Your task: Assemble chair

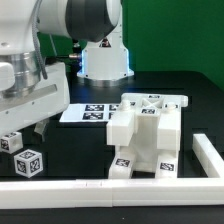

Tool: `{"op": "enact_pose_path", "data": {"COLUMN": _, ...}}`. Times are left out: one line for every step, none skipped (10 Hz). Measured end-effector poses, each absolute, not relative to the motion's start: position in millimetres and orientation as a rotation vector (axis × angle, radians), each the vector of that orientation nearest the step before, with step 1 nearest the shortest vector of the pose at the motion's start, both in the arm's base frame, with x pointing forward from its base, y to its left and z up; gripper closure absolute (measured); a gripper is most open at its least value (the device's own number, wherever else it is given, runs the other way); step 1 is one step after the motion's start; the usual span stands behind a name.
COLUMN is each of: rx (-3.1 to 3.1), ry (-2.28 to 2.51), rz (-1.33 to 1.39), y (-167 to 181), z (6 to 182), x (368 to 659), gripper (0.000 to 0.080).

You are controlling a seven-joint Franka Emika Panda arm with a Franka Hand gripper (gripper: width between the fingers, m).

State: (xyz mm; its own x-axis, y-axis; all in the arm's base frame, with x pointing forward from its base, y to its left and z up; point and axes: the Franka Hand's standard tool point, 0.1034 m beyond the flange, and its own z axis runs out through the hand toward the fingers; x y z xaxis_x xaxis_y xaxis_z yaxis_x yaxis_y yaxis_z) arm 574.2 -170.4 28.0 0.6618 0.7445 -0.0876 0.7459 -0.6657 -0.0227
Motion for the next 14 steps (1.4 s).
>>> {"op": "enact_pose_path", "data": {"rx": 2.855, "ry": 1.275, "rz": -0.153, "y": -172, "z": 22.4, "x": 571, "gripper": 0.0151}}
{"op": "enact_pose_path", "data": {"rx": 2.871, "ry": 1.250, "rz": -0.168, "y": -169, "z": 16.4, "x": 568, "gripper": 0.0151}}
{"op": "enact_pose_path", "data": {"rx": 2.891, "ry": 1.217, "rz": -0.167, "y": -161, "z": 14.9, "x": 569, "gripper": 0.0151}}
{"op": "enact_pose_path", "data": {"rx": 2.894, "ry": 1.223, "rz": -0.162, "y": -158, "z": 14.2, "x": 570, "gripper": 0.0151}}
{"op": "enact_pose_path", "data": {"rx": 2.897, "ry": 1.222, "rz": -0.160, "y": -161, "z": 13.9, "x": 569, "gripper": 0.0151}}
{"op": "enact_pose_path", "data": {"rx": 2.901, "ry": 1.212, "rz": -0.162, "y": -162, "z": 13.7, "x": 569, "gripper": 0.0151}}
{"op": "enact_pose_path", "data": {"rx": 2.901, "ry": 1.212, "rz": -0.163, "y": -162, "z": 13.7, "x": 569, "gripper": 0.0267}}
{"op": "enact_pose_path", "data": {"rx": 2.901, "ry": 1.211, "rz": -0.163, "y": -162, "z": 13.6, "x": 568, "gripper": 0.0414}}
{"op": "enact_pose_path", "data": {"rx": 2.901, "ry": 1.210, "rz": -0.163, "y": -162, "z": 13.7, "x": 568, "gripper": 0.0414}}
{"op": "enact_pose_path", "data": {"rx": 2.904, "ry": 1.204, "rz": -0.162, "y": -162, "z": 13.7, "x": 568, "gripper": 0.0518}}
{"op": "enact_pose_path", "data": {"rx": 2.930, "ry": 1.127, "rz": -0.150, "y": -163, "z": 14.9, "x": 568, "gripper": 0.0518}}
{"op": "enact_pose_path", "data": {"rx": 2.970, "ry": 1.005, "rz": -0.136, "y": -162, "z": 20.2, "x": 559, "gripper": 0.0518}}
{"op": "enact_pose_path", "data": {"rx": 3.027, "ry": 0.847, "rz": -0.142, "y": -157, "z": 27.7, "x": 547, "gripper": 0.0518}}
{"op": "enact_pose_path", "data": {"rx": 3.092, "ry": 0.591, "rz": -0.146, "y": -149, "z": 33.9, "x": 536, "gripper": 0.0518}}
